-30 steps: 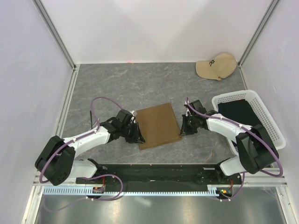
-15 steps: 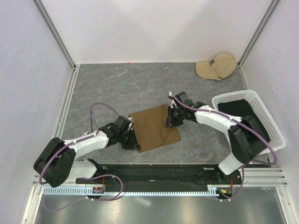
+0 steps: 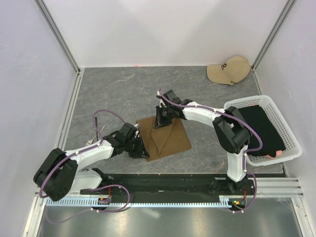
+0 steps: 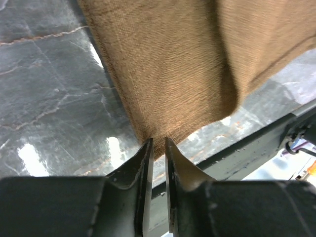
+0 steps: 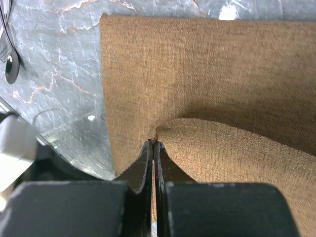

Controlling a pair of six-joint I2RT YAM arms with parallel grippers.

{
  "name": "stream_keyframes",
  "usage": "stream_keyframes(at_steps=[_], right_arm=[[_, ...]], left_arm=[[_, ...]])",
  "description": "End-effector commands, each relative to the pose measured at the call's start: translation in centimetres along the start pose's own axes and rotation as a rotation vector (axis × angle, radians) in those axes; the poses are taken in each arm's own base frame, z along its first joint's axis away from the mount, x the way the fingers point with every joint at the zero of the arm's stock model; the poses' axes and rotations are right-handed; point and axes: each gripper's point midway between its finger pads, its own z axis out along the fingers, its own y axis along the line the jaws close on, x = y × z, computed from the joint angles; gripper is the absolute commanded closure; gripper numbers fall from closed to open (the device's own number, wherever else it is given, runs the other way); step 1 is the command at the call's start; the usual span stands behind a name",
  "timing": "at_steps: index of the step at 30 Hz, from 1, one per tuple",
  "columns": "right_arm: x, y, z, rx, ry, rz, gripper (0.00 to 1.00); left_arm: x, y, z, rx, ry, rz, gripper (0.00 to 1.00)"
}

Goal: Fold the napkin into a case and place the utensils inside
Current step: Fold the top corner of the square-folded napkin at the center of the board.

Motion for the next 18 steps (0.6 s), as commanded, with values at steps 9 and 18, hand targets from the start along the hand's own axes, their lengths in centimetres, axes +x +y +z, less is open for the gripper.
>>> stream_keyframes(at_steps=[9, 18], right_arm=[[-2.2, 2.7, 0.6, -0.082, -0.019, 0.005, 1.00], [-2.8, 3.9, 1.5, -0.120, -0.017, 0.020, 1.00]], left_arm=[[-0.8, -1.3, -2.0, 0.039, -0.071, -0.062, 0.78], [0.2, -0.2, -1.0, 0.025, -0.040, -0.084, 0.86]])
